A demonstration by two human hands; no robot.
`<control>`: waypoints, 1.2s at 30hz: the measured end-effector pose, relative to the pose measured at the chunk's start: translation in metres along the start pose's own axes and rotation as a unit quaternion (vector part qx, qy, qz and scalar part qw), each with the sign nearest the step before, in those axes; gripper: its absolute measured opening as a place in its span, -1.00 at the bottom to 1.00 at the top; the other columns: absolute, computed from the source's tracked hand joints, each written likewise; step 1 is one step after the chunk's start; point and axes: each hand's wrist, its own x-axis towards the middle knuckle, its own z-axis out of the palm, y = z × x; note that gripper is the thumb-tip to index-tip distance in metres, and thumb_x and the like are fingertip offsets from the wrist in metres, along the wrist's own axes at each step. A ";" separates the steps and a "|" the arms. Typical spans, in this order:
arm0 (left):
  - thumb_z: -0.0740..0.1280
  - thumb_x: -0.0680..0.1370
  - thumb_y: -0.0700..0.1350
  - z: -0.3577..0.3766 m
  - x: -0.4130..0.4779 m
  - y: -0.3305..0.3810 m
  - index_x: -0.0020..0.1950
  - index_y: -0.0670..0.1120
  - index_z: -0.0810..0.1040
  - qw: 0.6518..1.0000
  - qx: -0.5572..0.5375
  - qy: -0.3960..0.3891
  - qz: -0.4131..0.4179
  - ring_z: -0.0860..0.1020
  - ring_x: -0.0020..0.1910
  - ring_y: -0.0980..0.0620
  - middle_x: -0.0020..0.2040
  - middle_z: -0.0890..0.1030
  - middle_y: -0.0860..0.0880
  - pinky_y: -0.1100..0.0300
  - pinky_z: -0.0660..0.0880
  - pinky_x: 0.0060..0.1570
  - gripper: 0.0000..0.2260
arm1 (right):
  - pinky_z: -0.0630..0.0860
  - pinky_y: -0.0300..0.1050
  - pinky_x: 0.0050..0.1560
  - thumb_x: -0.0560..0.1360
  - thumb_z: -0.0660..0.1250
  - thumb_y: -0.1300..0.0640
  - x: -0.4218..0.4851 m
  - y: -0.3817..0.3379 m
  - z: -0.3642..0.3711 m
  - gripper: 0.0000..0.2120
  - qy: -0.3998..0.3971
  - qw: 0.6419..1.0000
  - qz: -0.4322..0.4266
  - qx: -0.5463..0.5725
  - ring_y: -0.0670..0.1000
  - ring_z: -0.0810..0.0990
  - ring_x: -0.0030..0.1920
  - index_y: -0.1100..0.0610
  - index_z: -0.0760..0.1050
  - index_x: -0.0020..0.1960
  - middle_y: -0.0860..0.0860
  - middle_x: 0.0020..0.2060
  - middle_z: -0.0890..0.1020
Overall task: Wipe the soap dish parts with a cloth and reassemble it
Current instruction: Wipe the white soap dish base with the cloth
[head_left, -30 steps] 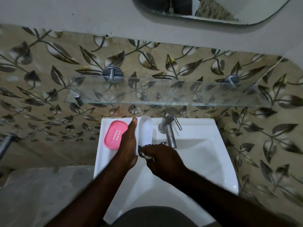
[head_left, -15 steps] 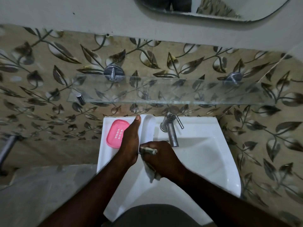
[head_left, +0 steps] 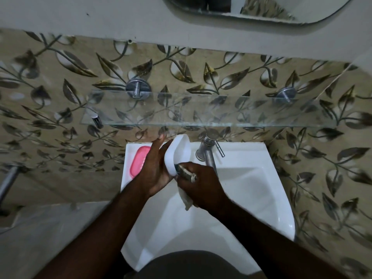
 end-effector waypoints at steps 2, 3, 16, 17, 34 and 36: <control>0.31 0.42 0.15 0.002 -0.003 -0.015 0.16 -0.26 0.60 1.000 -0.003 0.003 0.030 0.66 -0.08 -0.10 -0.05 0.67 -0.23 0.15 0.60 -0.08 -0.47 | 0.48 -0.10 -0.43 0.41 0.36 0.19 0.004 -0.017 -0.002 -0.95 0.000 0.995 0.037 0.097 -0.06 0.55 -0.46 0.11 0.54 -0.23 0.02 -0.43 0.61; 0.30 0.41 0.14 0.003 -0.006 -0.022 0.00 -0.28 0.65 0.999 0.008 0.004 0.039 0.66 -0.20 -0.07 -0.19 0.68 -0.21 0.20 0.60 -0.18 -0.51 | 0.51 -0.06 -0.37 0.40 0.37 0.19 0.004 -0.023 -0.001 -0.96 -0.005 0.993 0.035 0.113 -0.06 0.57 -0.41 0.12 0.55 -0.22 0.05 -0.39 0.64; 0.40 0.33 -0.02 0.016 -0.011 -0.017 0.23 -0.31 0.47 0.998 0.004 0.044 0.045 0.58 -0.16 -0.17 -0.16 0.59 -0.22 0.12 0.55 -0.21 -0.43 | 0.53 -0.11 -0.22 0.35 0.25 0.16 -0.003 -0.012 0.002 -0.85 -0.029 0.997 -0.026 -0.060 -0.09 0.60 -0.26 -0.02 0.55 -0.16 -0.09 -0.29 0.65; 0.41 0.30 0.01 0.017 -0.011 -0.015 0.26 -0.33 0.45 0.998 0.007 0.051 0.043 0.57 -0.15 -0.19 -0.12 0.57 -0.27 0.11 0.54 -0.18 -0.37 | 0.50 -0.13 -0.37 0.34 0.23 0.13 -0.005 -0.016 0.008 -0.94 -0.029 0.999 -0.019 -0.023 -0.11 0.57 -0.37 0.02 0.48 -0.24 -0.07 -0.37 0.60; 0.33 0.37 -0.07 0.030 -0.017 -0.012 0.34 -0.31 0.40 0.993 -0.014 0.075 0.095 0.52 -0.02 -0.21 0.00 0.54 -0.23 0.03 0.50 -0.02 -0.42 | 0.54 -0.21 -0.06 0.33 0.31 0.23 -0.004 -0.001 0.004 -0.62 -0.004 0.996 -0.072 -0.044 -0.13 0.62 -0.07 -0.13 0.58 0.05 -0.24 -0.07 0.67; 0.28 0.38 -0.09 0.030 -0.020 -0.018 0.28 -0.32 0.45 0.992 -0.038 0.061 0.100 0.53 0.00 -0.22 -0.02 0.56 -0.25 0.01 0.51 0.03 -0.49 | 0.50 -0.07 0.14 0.34 0.34 0.34 0.004 0.011 -0.006 -0.54 -0.012 0.992 -0.070 -0.106 0.06 0.60 0.10 0.01 0.60 0.19 -0.09 0.12 0.67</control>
